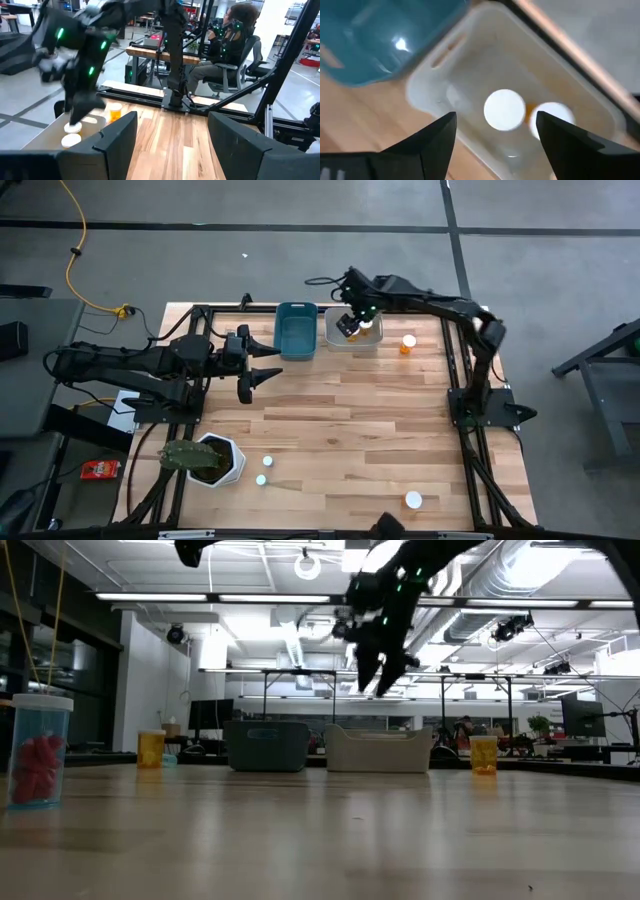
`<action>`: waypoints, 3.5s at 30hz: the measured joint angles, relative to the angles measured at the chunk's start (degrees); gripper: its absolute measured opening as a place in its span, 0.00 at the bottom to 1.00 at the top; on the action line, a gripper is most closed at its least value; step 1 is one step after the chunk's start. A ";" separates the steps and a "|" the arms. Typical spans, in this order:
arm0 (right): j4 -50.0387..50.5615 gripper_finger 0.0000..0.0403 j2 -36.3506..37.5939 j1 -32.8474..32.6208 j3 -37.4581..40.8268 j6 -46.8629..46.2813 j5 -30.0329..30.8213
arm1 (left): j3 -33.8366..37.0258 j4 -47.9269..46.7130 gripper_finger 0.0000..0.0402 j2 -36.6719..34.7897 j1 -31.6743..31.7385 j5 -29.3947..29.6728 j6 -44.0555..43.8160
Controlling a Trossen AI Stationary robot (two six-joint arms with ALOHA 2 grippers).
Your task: Pick and place medicine bottles into bin by pill shape (circle, oval)
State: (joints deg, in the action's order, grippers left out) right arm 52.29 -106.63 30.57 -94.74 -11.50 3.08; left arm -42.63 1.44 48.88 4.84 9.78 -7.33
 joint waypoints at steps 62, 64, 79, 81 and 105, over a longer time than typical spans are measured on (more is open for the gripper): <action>-54.70 0.66 54.86 -28.44 51.76 -3.02 3.01 | -6.87 -30.17 0.62 3.70 19.64 7.37 -5.08; -54.69 0.66 54.86 -28.45 51.76 -3.11 2.99 | -7.60 -33.95 0.65 5.30 24.11 5.42 -4.94; -54.69 0.66 54.84 -28.46 51.76 -4.52 3.01 | -7.63 -50.55 0.85 20.45 42.99 2.99 -8.29; -54.67 0.66 54.84 -28.46 51.76 -5.26 3.01 | -7.61 -51.44 0.86 22.09 44.10 3.66 -11.51; -53.99 0.66 54.84 -28.48 51.76 -5.51 3.05 | -7.61 -51.65 0.77 33.00 47.32 0.78 -20.50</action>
State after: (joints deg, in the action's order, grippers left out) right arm -1.69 -51.79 2.09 -42.98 -17.02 6.13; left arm -50.24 -50.21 81.89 52.16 10.56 -27.83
